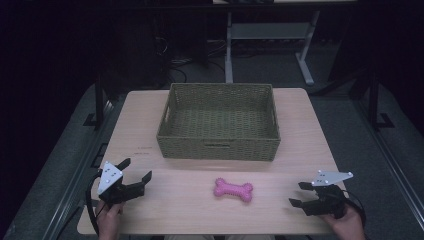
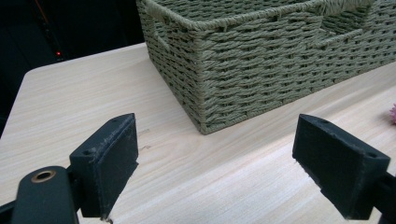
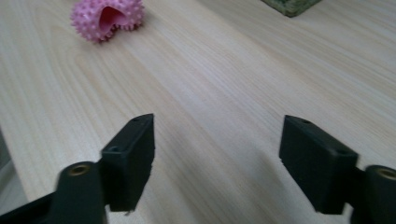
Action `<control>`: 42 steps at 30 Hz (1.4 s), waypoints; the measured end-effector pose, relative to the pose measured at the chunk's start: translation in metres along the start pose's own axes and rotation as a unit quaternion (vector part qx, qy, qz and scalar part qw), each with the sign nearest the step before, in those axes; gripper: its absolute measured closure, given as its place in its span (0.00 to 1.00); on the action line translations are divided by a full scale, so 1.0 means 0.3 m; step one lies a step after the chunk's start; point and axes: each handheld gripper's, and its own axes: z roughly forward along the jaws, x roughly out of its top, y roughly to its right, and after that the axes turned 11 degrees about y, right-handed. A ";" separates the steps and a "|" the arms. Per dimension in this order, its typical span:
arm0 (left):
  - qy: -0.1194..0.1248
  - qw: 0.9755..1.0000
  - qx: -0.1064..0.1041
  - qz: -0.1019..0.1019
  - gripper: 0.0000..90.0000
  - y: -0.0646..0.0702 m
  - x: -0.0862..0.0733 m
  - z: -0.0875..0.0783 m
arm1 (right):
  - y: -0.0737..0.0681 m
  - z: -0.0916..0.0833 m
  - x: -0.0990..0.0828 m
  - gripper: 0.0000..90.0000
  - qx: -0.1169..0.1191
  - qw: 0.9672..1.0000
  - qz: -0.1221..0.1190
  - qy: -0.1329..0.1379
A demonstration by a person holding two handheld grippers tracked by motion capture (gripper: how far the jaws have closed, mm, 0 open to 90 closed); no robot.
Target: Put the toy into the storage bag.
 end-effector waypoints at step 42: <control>-0.004 1.000 0.001 -0.012 0.15 -0.010 -0.010 -0.008 | -0.097 0.169 0.287 0.26 0.116 0.987 -0.080 -0.076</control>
